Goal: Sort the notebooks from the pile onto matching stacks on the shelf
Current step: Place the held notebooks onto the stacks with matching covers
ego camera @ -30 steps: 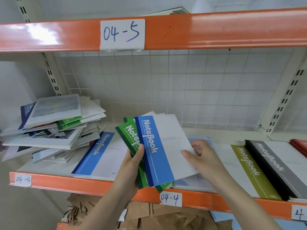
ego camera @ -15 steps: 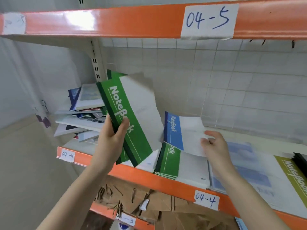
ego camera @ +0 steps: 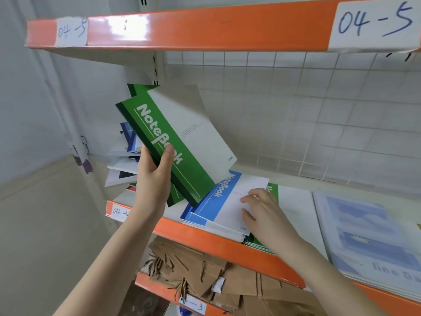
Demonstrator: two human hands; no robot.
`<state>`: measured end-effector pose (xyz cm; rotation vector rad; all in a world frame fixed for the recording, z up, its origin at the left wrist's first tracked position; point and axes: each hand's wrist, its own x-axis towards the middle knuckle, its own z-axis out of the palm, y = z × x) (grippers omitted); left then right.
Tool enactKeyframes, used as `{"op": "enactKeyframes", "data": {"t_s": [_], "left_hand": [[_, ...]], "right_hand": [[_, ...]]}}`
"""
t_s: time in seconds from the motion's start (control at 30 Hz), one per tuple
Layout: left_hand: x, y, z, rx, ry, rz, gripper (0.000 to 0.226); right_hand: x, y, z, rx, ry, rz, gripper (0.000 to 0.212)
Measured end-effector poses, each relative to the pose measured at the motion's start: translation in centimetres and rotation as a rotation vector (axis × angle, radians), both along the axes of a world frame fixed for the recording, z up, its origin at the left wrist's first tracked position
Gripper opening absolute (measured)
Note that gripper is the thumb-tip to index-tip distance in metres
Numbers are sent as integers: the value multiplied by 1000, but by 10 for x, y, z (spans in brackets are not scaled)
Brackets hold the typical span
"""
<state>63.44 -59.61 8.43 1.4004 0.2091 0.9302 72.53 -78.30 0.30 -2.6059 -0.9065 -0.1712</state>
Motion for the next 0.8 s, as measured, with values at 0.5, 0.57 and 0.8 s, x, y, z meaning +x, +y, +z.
{"op": "enactKeyframes", "data": {"t_s": [0.5,0.57,0.8], "left_hand": [[-3,26,-10,-89,6,-48,19],[-4,29,-10,-89,2,-33,19],[-6,41,-10,-106,-19,1,16]], "right_hand": [[0,30,-3,-208,71,298,49],[-5,37,0,-207,54,290,49],[-28,95,-13,-203,23,501,54]]}}
